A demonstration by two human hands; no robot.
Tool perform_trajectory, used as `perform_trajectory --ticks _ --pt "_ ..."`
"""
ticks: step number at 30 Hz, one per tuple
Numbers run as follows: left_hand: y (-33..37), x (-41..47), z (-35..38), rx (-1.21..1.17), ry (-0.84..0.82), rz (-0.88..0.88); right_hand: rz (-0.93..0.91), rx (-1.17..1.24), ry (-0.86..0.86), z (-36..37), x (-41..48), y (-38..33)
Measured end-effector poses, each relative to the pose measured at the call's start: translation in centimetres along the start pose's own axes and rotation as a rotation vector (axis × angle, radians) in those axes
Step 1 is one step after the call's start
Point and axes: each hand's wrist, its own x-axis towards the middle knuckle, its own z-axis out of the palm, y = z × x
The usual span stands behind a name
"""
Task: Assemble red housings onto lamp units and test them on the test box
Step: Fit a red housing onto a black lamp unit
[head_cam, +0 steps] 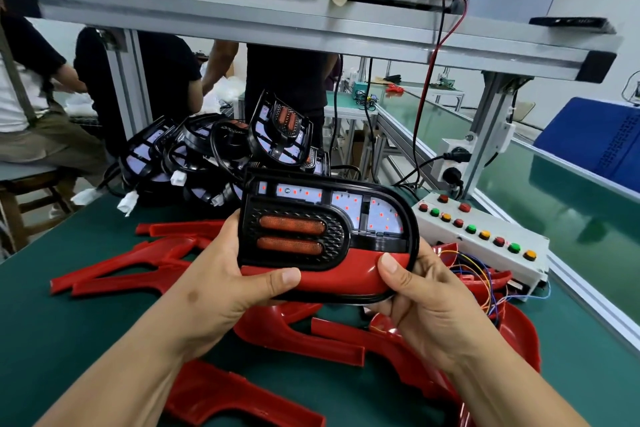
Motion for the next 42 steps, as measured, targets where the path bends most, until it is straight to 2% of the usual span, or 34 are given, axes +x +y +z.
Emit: perform_trajectory --ticks 9,13,14,15,17,18,19,22,24,28,30,34,36,39,42 --pt "0.1 -0.1 1.1 -0.147 0.028 -0.163 0.079 0.066 0.020 -0.9 0.0 0.1" --pt "0.9 -0.2 -0.3 -0.132 -0.116 -0.238 0.083 0.040 0.074 -0.9 0.2 0.5" --pt "1.1 -0.2 -1.4 -0.093 -0.106 -0.240 0.087 0.046 0.088 -0.9 0.3 0.5" --pt "1.2 -0.3 -2.9 -0.037 -0.009 -0.239 0.087 0.054 0.107 -0.9 0.3 0.4" --pt "1.2 -0.7 -6.4 0.246 0.342 -0.244 0.082 0.058 0.140 -0.9 0.5 0.2" --pt "0.8 -1.0 -8.0 0.457 0.451 -0.279 0.074 0.053 0.150 -0.9 0.5 0.1" --pt "0.3 -1.2 -9.2 0.638 0.459 -0.359 0.066 0.051 0.152 -0.9 0.5 0.0" --pt "-1.5 -1.4 -10.3 0.883 0.242 -0.601 0.059 0.047 0.141 -1.0 0.4 -0.2" --pt "-1.9 -1.4 -10.2 0.934 0.123 -0.629 0.065 0.050 0.141 -1.0 0.4 -0.1" --pt "-1.5 -1.6 -10.2 0.957 0.088 -0.599 0.081 0.031 0.150 -1.0 0.4 0.1" --pt "-0.9 -1.8 -10.0 0.878 0.103 -0.509 0.091 0.025 0.156 -1.1 0.3 0.1" --pt "0.5 -1.8 -9.3 0.512 0.216 -0.362 0.086 0.027 0.158 -1.3 0.4 0.1" --pt "0.8 -1.9 -8.8 0.372 0.165 -0.360 0.083 0.017 0.160 -1.5 0.5 0.2" --pt "0.6 -1.9 -8.0 0.424 0.024 -0.391 0.070 0.023 0.173 -1.5 0.6 0.3" --pt "0.1 -1.3 -7.3 0.543 -0.030 -0.397 0.038 0.093 0.198 -1.5 0.8 0.1"
